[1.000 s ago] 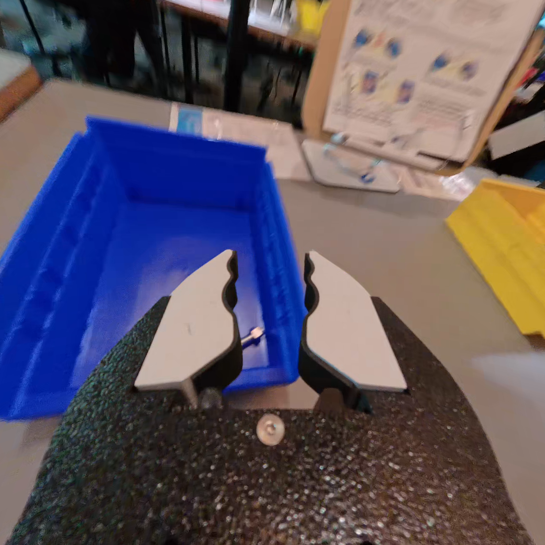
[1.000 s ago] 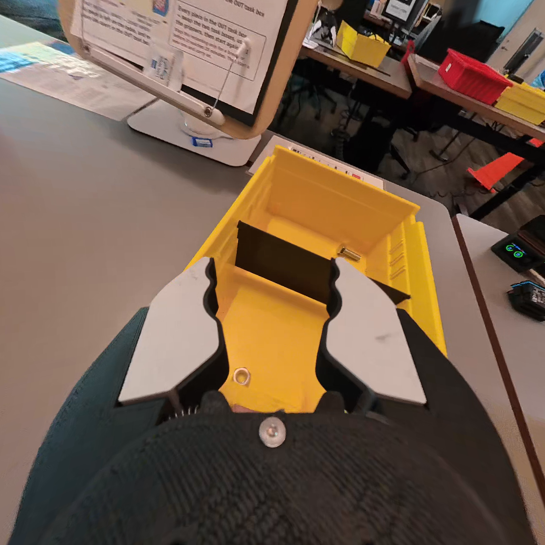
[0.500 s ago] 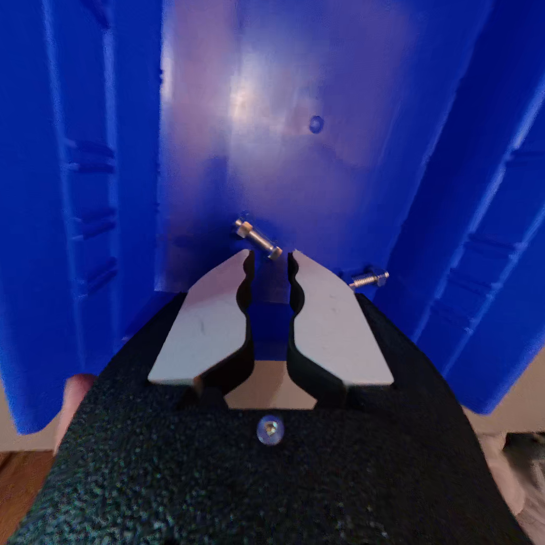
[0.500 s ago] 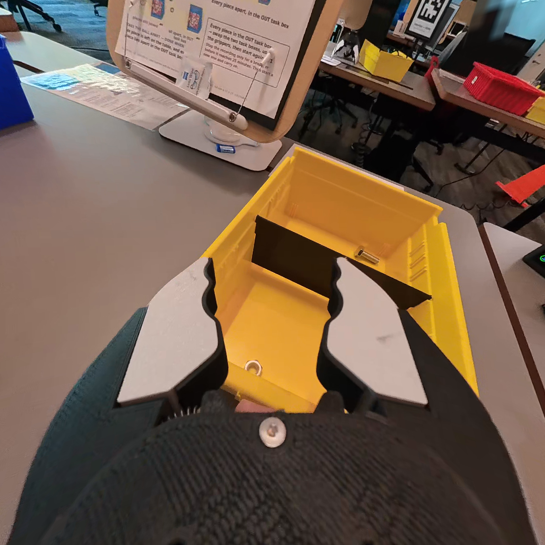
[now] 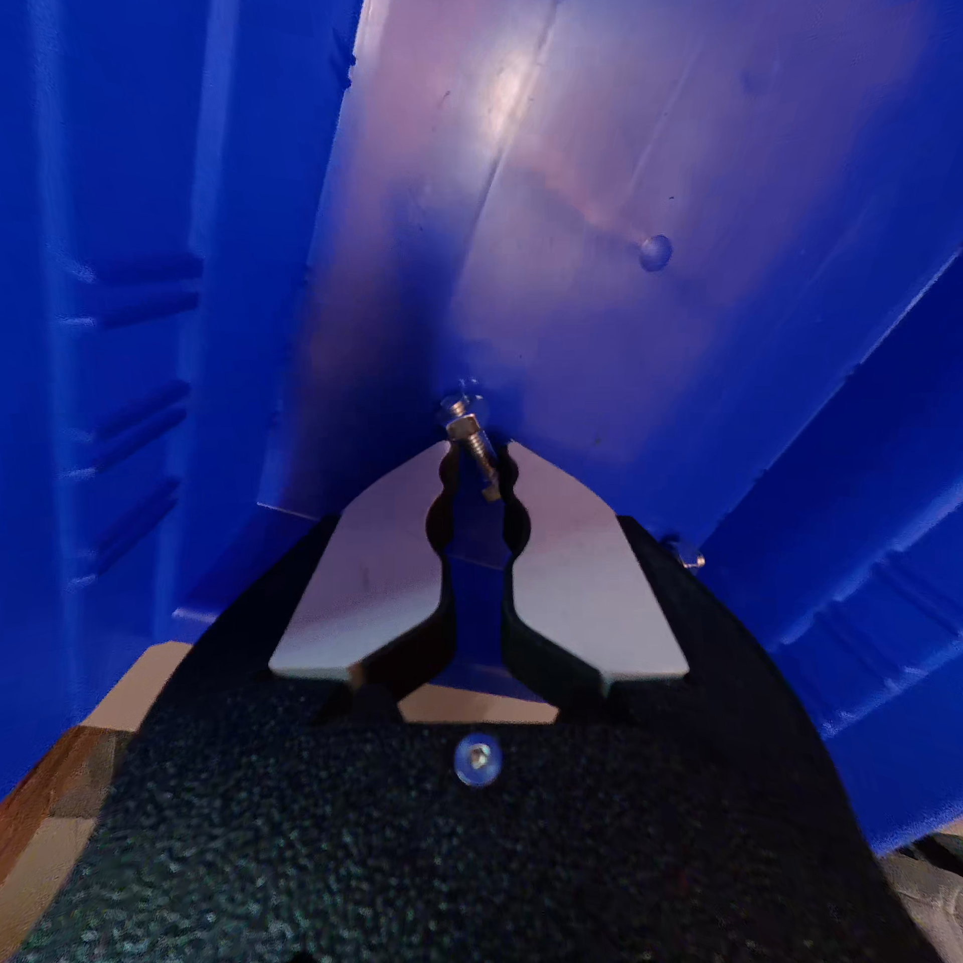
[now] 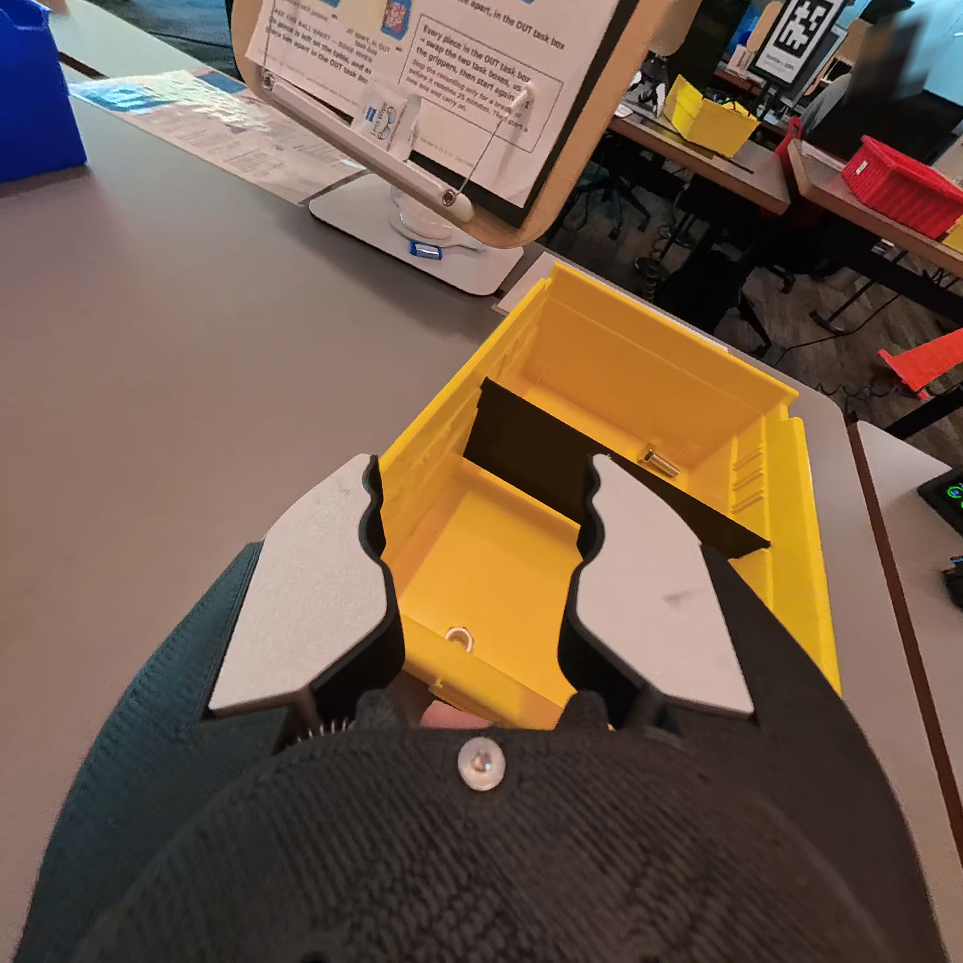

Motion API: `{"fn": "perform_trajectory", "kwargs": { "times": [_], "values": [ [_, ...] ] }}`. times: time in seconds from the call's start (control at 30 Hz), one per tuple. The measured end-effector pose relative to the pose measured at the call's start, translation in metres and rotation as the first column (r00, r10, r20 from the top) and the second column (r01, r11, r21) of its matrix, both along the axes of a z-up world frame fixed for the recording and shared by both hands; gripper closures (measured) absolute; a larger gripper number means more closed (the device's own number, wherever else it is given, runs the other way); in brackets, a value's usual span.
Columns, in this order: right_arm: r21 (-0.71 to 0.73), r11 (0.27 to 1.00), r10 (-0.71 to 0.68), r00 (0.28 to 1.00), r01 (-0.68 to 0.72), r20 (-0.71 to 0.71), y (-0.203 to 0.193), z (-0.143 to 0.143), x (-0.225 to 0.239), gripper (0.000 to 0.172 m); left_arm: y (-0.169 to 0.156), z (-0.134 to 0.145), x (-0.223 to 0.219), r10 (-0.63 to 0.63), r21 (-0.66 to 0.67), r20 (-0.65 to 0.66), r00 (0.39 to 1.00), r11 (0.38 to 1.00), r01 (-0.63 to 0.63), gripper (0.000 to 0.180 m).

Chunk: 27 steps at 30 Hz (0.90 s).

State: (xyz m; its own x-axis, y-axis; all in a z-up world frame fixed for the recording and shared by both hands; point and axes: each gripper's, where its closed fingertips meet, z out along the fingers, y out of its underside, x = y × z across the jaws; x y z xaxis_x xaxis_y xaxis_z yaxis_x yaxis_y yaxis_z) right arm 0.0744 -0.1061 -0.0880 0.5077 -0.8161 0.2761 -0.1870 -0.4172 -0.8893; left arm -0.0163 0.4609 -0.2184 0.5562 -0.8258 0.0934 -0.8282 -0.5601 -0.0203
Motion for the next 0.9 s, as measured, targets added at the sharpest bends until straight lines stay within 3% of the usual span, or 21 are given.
{"fn": "perform_trajectory", "kwargs": {
  "times": [0.13,0.27,0.37,0.43,0.5,0.53,0.6,0.7,0.77,0.83,0.9],
  "values": [
    [-0.006,0.999,0.035,0.999,-0.035,-0.001,0.011,0.0,-0.004,0.1,0.001,-0.002,0.0,-0.041,0.003,-0.033,0.999,0.999,0.041,0.168],
    [0.01,0.997,0.08,0.996,-0.081,0.029,0.027,0.012,-0.014,0.101,0.001,-0.002,-0.002,-0.214,0.017,-0.052,0.975,0.976,0.215,0.169],
    [0.114,0.981,0.151,0.986,-0.159,0.071,0.049,0.031,-0.026,0.104,0.0,-0.002,-0.002,-0.376,0.005,-0.03,0.926,0.926,0.376,0.17],
    [0.202,0.957,0.192,0.977,-0.208,0.097,0.063,0.043,-0.036,0.103,-0.004,0.007,0.006,-0.462,-0.013,0.051,0.885,0.886,0.464,0.171],
    [0.289,0.917,0.248,0.96,-0.275,0.126,0.077,0.054,-0.047,0.101,-0.013,0.03,0.022,-0.508,0.011,0.23,0.83,0.855,0.519,0.171],
    [0.333,0.891,0.274,0.95,-0.309,0.15,0.085,0.062,-0.053,0.1,-0.022,0.048,0.031,-0.529,0.04,0.346,0.775,0.834,0.55,0.171],
    [0.422,0.829,0.314,0.93,-0.367,0.192,0.102,0.074,-0.064,0.103,-0.052,0.091,0.041,-0.553,0.114,0.576,0.602,0.784,0.61,0.172],
    [0.468,0.754,0.401,0.887,-0.461,0.228,0.142,0.077,-0.085,0.108,-0.124,0.154,0.028,-0.526,0.244,0.82,0.226,0.678,0.694,0.172],
    [0.446,0.739,0.461,0.862,-0.505,0.212,0.17,0.069,-0.1,0.106,-0.181,0.18,0.003,-0.49,0.352,0.871,-0.037,0.569,0.743,0.172],
    [0.434,0.722,0.505,0.839,-0.539,0.203,0.194,0.061,-0.115,0.105,-0.234,0.188,-0.023,-0.448,0.462,0.857,-0.254,0.45,0.764,0.172],
    [0.43,0.703,0.537,0.819,-0.566,0.201,0.21,0.054,-0.129,0.105,-0.277,0.179,-0.043,-0.398,0.508,0.843,-0.363,0.365,0.78,0.172]
  ]
}}
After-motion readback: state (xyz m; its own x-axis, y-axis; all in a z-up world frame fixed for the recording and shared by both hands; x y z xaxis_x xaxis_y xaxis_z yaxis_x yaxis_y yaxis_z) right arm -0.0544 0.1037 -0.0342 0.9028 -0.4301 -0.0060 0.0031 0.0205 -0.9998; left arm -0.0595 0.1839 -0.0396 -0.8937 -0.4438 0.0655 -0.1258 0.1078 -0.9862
